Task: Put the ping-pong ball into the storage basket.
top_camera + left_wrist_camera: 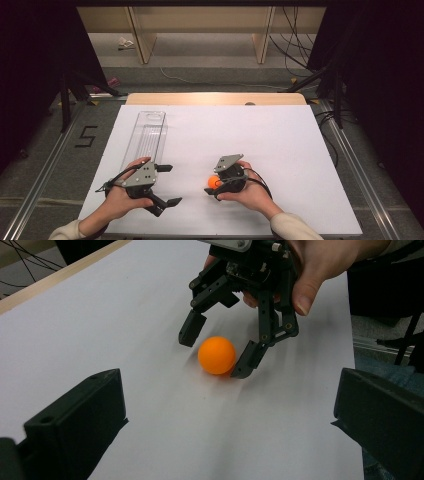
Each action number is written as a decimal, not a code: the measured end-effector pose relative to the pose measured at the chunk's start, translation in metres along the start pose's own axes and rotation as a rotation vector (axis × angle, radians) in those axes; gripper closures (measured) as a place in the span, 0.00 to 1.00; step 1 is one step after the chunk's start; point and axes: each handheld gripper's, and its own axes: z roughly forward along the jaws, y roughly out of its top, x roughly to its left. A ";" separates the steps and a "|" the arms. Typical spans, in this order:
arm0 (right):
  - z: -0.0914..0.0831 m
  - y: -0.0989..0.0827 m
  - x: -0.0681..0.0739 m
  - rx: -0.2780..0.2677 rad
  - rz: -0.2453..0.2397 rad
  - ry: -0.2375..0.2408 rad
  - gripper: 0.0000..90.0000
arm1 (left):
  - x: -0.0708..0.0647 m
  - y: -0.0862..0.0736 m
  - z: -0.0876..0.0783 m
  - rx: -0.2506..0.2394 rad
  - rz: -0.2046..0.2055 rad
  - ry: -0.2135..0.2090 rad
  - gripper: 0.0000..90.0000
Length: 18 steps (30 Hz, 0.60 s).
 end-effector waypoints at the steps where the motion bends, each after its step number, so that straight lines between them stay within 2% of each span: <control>1: 0.000 0.000 0.000 0.003 0.000 0.001 0.24 | 0.000 0.000 0.000 0.000 0.000 0.000 0.00; 18: 0.003 0.000 0.001 0.030 -0.016 -0.003 0.40 | 0.000 0.000 0.000 0.000 0.000 -0.002 0.00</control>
